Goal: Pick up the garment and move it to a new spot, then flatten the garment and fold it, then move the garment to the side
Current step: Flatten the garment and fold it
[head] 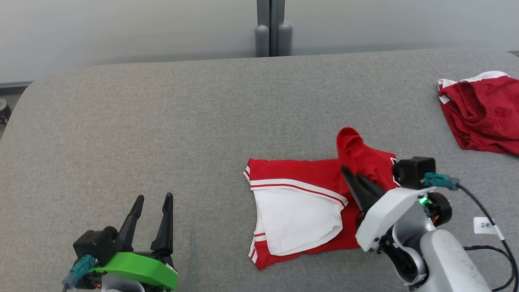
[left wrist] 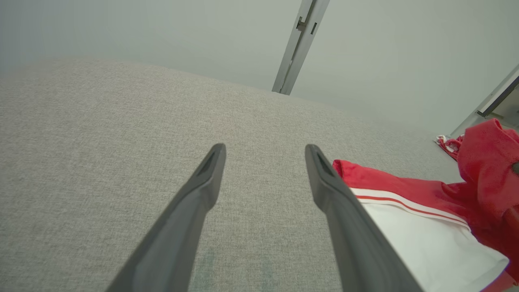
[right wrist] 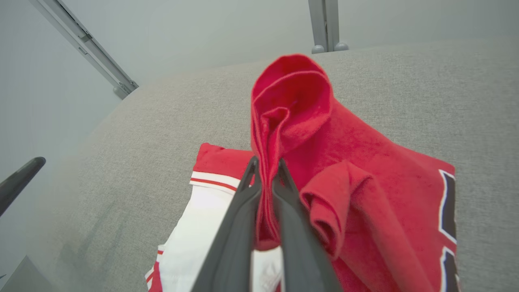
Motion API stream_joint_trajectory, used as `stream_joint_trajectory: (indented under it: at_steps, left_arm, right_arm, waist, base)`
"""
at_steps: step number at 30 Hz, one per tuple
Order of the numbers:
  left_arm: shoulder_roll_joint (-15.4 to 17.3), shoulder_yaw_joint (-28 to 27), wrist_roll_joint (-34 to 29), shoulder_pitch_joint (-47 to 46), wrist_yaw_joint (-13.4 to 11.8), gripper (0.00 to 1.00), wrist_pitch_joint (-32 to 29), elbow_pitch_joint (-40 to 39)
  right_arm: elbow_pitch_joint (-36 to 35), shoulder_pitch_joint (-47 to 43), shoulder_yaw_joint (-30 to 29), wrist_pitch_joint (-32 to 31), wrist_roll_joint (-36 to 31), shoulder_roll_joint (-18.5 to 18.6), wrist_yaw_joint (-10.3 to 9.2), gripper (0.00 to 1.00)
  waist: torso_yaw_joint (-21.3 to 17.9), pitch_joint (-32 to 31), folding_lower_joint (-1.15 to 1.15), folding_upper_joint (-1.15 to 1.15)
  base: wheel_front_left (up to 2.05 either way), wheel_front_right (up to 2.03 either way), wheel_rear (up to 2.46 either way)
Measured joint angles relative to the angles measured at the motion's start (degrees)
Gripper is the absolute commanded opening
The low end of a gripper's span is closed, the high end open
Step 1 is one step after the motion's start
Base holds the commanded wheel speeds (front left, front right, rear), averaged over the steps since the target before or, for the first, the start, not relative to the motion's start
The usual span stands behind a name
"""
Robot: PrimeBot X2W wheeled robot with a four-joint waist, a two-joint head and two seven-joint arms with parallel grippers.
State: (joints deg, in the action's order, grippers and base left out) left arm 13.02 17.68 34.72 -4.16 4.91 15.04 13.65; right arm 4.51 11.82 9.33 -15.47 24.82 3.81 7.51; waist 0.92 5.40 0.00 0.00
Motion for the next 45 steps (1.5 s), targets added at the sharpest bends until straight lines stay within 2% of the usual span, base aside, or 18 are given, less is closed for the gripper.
stream_joint_trajectory:
  at_steps: [5,13,20,21,22,23,24,31,35,39,45]
  left_arm:
    - [-0.2,0.6,0.0,0.0,0.2,1.0,0.0,0.4]
    - [-0.5,1.4,0.0,-0.6,0.6,1.0,0.0,0.8]
    - [-0.6,1.8,0.0,-0.8,0.8,1.0,0.0,1.4]
    - [-0.6,1.9,0.0,-0.8,0.9,1.0,0.0,1.4]
    - [-0.6,1.9,0.0,-0.8,0.9,1.0,0.0,1.5]
    - [-0.7,1.8,0.0,-0.8,0.9,1.0,0.0,1.5]
    - [-0.7,1.8,0.0,-0.8,0.9,1.0,0.0,1.5]
    - [-1.3,1.9,-0.1,-0.9,1.1,1.0,0.0,1.7]
    - [-1.6,2.2,-0.4,-1.0,1.2,1.0,0.0,1.7]
    - [-1.8,2.6,-0.5,-1.0,1.2,1.0,0.0,1.7]
    - [-2.3,2.8,-0.7,-1.0,1.4,1.0,0.0,1.7]
  right_arm:
    - [3.8,0.6,7.2,2.1,2.1,-0.8,0.0,0.0]
    - [12.3,4.5,18.1,8.8,9.8,-1.0,-0.01,0.0]
    - [21.2,9.1,22.4,13.5,12.7,-1.0,-0.01,0.0]
    - [22.2,9.7,23.0,13.9,13.0,-1.0,-0.01,0.06]
    - [22.9,10.2,23.4,14.3,13.3,-1.0,-0.01,0.31]
    - [23.5,10.7,24.1,14.7,13.8,-1.0,-0.01,0.68]
    - [24.1,11.2,24.9,15.1,14.1,-1.0,-0.01,1.0]
    - [25.3,13.6,28.1,18.0,15.0,-1.0,-0.01,1.0]
    - [24.9,14.3,27.8,20.1,13.6,-1.0,-0.01,1.0]
    - [24.4,15.3,24.7,22.5,8.9,-1.0,-0.01,1.0]
    - [23.1,15.7,16.7,24.3,-1.6,-0.6,-0.01,1.0]
  waist:
    - [1.2,0.0,0.0,0.0]
    - [3.3,0.2,0.0,0.0]
    - [4.7,0.4,0.0,0.0]
    - [4.8,0.4,0.0,0.0]
    - [4.8,0.5,0.0,0.0]
    - [4.8,0.5,0.0,0.0]
    - [4.8,0.6,0.0,0.0]
    - [3.9,0.5,0.0,0.0]
    - [3.3,0.2,0.0,0.0]
    - [2.7,-0.1,0.0,0.0]
    - [1.9,-0.5,0.0,0.0]
  base:
    - [0.0,0.0,0.0]
    - [0.0,0.0,0.0]
    - [0.0,0.0,0.0]
    - [0.0,0.0,0.0]
    - [0.0,0.0,0.0]
    - [0.0,0.0,0.0]
    - [0.0,0.0,0.0]
    - [0.0,0.0,0.0]
    - [0.0,0.0,0.0]
    - [0.0,0.0,0.0]
    - [0.0,0.0,0.0]
